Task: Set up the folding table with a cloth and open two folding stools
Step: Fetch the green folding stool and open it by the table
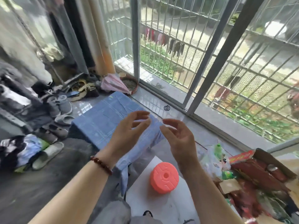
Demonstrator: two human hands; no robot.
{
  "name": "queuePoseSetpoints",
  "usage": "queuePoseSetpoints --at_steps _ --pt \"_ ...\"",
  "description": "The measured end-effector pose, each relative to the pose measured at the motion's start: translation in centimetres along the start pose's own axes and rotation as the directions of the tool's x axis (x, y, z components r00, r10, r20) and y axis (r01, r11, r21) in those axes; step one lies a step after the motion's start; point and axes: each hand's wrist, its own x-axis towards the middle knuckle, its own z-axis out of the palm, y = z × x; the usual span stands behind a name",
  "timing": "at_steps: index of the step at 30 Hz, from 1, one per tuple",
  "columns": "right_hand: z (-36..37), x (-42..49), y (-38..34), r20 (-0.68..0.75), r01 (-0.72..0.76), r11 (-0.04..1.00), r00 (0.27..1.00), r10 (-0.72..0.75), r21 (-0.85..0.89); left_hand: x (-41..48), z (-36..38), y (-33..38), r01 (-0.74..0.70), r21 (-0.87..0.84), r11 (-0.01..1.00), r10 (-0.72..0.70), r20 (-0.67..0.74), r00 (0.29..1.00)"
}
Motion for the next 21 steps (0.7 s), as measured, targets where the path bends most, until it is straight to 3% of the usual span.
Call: queuePoseSetpoints --at_steps 6,14,21 --pt "4.7 -1.3 0.4 0.247 -0.027 0.999 0.968 0.036 -0.041 -5.0 -4.6 -1.1 0.152 -0.126 0.98 -0.176 -0.209 0.962" --pt "11.8 -4.7 0.8 0.436 0.026 0.99 0.899 0.039 -0.142 -10.1 -11.2 -2.5 0.137 -0.234 0.963 -0.219 -0.374 0.901" --pt "22.8 -9.5 1.3 0.597 0.072 0.987 0.802 0.029 -0.144 -16.3 -20.8 -5.0 0.083 -0.287 0.954 -0.228 -0.522 0.822"
